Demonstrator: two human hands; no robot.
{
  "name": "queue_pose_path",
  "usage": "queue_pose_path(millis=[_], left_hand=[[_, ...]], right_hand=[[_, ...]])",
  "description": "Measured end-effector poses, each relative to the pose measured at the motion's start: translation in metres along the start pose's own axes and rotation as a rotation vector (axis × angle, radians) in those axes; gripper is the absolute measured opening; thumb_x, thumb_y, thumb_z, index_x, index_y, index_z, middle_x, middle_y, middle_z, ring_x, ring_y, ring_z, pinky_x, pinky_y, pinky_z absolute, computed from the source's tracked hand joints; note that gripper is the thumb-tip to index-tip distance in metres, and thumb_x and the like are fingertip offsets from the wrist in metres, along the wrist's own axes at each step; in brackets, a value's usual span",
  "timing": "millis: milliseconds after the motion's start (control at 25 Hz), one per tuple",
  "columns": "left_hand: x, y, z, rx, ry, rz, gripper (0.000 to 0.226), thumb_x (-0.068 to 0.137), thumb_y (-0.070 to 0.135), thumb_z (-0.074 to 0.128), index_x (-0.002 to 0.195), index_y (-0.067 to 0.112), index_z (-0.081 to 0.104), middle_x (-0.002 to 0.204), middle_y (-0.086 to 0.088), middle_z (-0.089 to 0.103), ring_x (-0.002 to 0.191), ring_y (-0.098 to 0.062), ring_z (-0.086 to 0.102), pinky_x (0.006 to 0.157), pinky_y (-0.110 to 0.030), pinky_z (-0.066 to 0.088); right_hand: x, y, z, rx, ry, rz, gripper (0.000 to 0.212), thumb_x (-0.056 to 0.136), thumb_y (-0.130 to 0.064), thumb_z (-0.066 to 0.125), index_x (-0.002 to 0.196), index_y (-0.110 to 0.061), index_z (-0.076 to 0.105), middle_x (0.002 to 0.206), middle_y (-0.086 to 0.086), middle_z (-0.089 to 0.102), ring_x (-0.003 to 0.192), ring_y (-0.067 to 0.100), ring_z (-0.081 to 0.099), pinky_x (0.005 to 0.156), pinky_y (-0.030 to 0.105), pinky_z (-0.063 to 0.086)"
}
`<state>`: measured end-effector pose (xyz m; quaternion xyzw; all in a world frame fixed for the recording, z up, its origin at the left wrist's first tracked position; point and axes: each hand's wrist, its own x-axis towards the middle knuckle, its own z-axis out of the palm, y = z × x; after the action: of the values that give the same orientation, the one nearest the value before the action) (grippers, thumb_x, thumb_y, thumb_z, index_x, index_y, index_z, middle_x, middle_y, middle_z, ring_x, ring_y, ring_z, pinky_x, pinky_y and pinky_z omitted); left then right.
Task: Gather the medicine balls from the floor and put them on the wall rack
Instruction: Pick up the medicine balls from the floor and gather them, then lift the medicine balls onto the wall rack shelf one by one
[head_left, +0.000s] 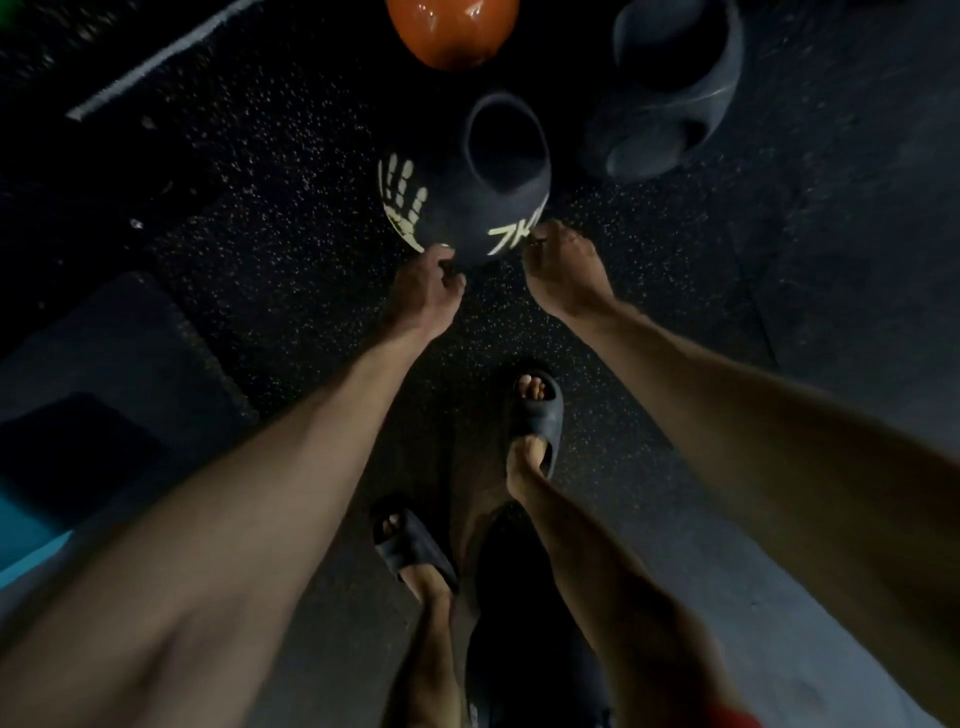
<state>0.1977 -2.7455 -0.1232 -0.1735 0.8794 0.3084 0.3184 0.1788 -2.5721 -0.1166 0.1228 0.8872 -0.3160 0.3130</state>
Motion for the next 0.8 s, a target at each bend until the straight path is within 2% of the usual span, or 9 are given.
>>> queue_pose_path(millis=[80, 160, 280, 320, 440, 480, 640, 720, 800], left_hand=[[-0.036, 0.009, -0.029, 0.081, -0.048, -0.029, 0.039, 0.098, 0.026, 0.057, 0.135, 0.013, 0.053, 0.128, -0.013, 0.065, 0.117, -0.028, 0.062, 0.101, -0.04, 0.049], [-0.087, 0.026, -0.06, 0.151, -0.102, 0.001, 0.037, 0.098, 0.03, 0.056, 0.132, 0.015, 0.054, 0.126, -0.012, 0.066, 0.114, -0.028, 0.063, 0.1, -0.04, 0.049], [-0.176, 0.045, -0.09, 0.238, -0.19, 0.065, 0.036, 0.099, 0.033, 0.054, 0.132, 0.018, 0.053, 0.126, -0.009, 0.063, 0.113, -0.027, 0.061, 0.099, -0.04, 0.05], [-0.204, 0.047, -0.095, 0.263, -0.212, 0.071, 0.036, 0.099, 0.033, 0.053, 0.132, 0.019, 0.052, 0.127, -0.009, 0.062, 0.114, -0.026, 0.061, 0.098, -0.04, 0.05], [-0.297, 0.043, -0.116, 0.3, -0.258, 0.148, 0.037, 0.1, 0.033, 0.052, 0.134, 0.019, 0.051, 0.13, -0.008, 0.06, 0.118, -0.025, 0.059, 0.096, -0.038, 0.048], [-0.326, 0.038, -0.122, 0.3, -0.267, 0.175, 0.036, 0.1, 0.033, 0.052, 0.134, 0.019, 0.051, 0.131, -0.008, 0.06, 0.118, -0.025, 0.058, 0.095, -0.038, 0.048], [-0.428, -0.012, -0.134, 0.376, -0.264, 0.286, 0.036, 0.1, 0.032, 0.052, 0.131, 0.016, 0.052, 0.131, -0.011, 0.061, 0.12, -0.027, 0.058, 0.097, -0.038, 0.046], [-0.463, -0.044, -0.137, 0.405, -0.273, 0.308, 0.035, 0.1, 0.033, 0.052, 0.13, 0.015, 0.053, 0.13, -0.011, 0.061, 0.12, -0.028, 0.058, 0.096, -0.037, 0.046], [-0.488, -0.074, -0.138, 0.438, -0.3, 0.292, 0.035, 0.1, 0.033, 0.052, 0.13, 0.015, 0.054, 0.131, -0.011, 0.061, 0.119, -0.027, 0.058, 0.095, -0.037, 0.046]], right_hand=[[-0.051, -0.012, -0.018, -0.037, -0.048, -0.002, 0.027, 0.101, -0.027, 0.037, 0.113, -0.015, 0.059, 0.099, 0.007, 0.065, 0.087, 0.025, 0.064, 0.071, 0.039, 0.052], [-0.111, -0.027, -0.04, -0.033, -0.069, 0.025, 0.026, 0.102, -0.028, 0.036, 0.111, -0.016, 0.058, 0.091, 0.005, 0.063, 0.078, 0.022, 0.063, 0.062, 0.035, 0.048], [-0.208, -0.046, -0.061, -0.064, -0.095, 0.082, 0.026, 0.103, -0.028, 0.037, 0.117, -0.019, 0.056, 0.101, 0.007, 0.065, 0.083, 0.022, 0.064, 0.071, 0.043, 0.056], [-0.237, -0.05, -0.062, -0.109, -0.108, 0.079, 0.026, 0.103, -0.029, 0.038, 0.118, -0.019, 0.056, 0.106, 0.006, 0.065, 0.085, 0.02, 0.064, 0.073, 0.042, 0.056], [-0.335, -0.063, -0.063, -0.139, -0.093, 0.077, 0.022, 0.103, -0.034, 0.042, 0.117, -0.023, 0.056, 0.105, 0.002, 0.064, 0.077, 0.012, 0.061, 0.058, 0.028, 0.046], [-0.367, -0.069, -0.062, -0.115, -0.072, 0.098, 0.023, 0.103, -0.036, 0.042, 0.117, -0.023, 0.056, 0.103, 0.003, 0.064, 0.078, 0.013, 0.061, 0.059, 0.028, 0.045], [-0.478, -0.088, -0.035, -0.078, 0.005, 0.094, 0.03, 0.103, -0.033, 0.042, 0.124, -0.017, 0.056, 0.115, 0.012, 0.065, 0.102, 0.029, 0.064, 0.076, 0.036, 0.048], [-0.518, -0.092, -0.015, -0.047, 0.029, 0.094, 0.031, 0.103, -0.031, 0.043, 0.126, -0.016, 0.056, 0.116, 0.014, 0.065, 0.104, 0.031, 0.064, 0.079, 0.036, 0.048], [-0.553, -0.092, 0.003, -0.015, 0.022, 0.117, 0.03, 0.102, -0.03, 0.043, 0.126, -0.018, 0.056, 0.114, 0.011, 0.064, 0.098, 0.027, 0.063, 0.079, 0.036, 0.05]])
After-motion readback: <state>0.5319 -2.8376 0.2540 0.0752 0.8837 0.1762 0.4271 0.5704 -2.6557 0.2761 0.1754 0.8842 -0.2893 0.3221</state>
